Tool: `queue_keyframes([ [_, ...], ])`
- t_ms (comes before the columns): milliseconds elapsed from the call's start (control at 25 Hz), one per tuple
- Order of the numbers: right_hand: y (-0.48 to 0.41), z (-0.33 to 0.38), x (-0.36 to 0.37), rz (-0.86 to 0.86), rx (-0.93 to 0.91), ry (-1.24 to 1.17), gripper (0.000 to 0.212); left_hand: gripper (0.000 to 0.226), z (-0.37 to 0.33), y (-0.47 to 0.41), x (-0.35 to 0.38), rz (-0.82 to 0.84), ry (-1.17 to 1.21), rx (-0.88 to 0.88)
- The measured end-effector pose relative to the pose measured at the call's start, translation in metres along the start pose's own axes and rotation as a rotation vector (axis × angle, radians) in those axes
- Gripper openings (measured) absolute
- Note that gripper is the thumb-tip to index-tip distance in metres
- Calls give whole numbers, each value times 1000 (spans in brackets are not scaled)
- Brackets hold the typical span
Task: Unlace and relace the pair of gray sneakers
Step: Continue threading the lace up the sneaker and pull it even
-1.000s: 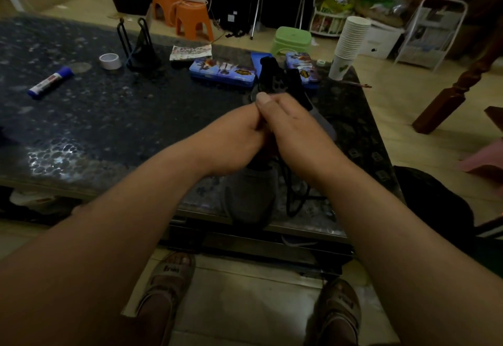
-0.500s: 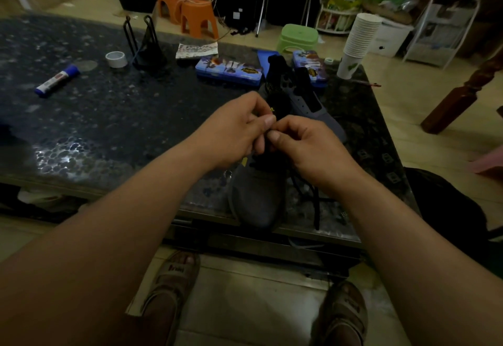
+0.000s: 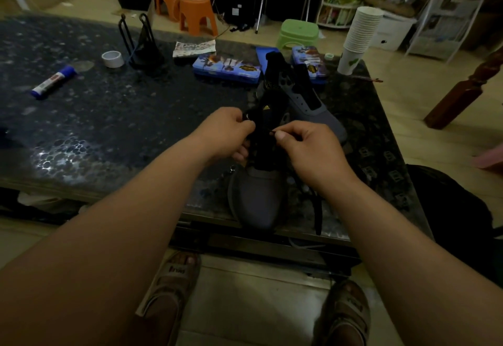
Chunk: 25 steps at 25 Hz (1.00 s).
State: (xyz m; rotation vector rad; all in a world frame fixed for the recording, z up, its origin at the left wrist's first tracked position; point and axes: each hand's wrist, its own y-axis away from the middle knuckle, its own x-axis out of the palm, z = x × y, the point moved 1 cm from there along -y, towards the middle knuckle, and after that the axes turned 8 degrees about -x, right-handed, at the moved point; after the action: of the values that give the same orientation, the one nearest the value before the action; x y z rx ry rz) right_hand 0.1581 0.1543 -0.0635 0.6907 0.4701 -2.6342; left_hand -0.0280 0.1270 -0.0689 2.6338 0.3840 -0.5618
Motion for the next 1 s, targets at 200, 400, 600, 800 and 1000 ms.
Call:
queue_keyframes([
  [200,-1,-1,10,-14,-83,169,9,15,14,5,-9,148,258,-78],
  [400,0,0,23,-42,-107,287,4,22,15,9,-11,166,281,-80],
  [600,-3,-2,27,-22,-142,325,5,13,17,8,-14,187,302,-74],
  [800,-5,-2,24,36,-174,300,4,13,17,7,-12,200,315,-71],
  [1000,-5,-2,24,56,-173,260,7,12,14,5,-12,190,328,-91],
])
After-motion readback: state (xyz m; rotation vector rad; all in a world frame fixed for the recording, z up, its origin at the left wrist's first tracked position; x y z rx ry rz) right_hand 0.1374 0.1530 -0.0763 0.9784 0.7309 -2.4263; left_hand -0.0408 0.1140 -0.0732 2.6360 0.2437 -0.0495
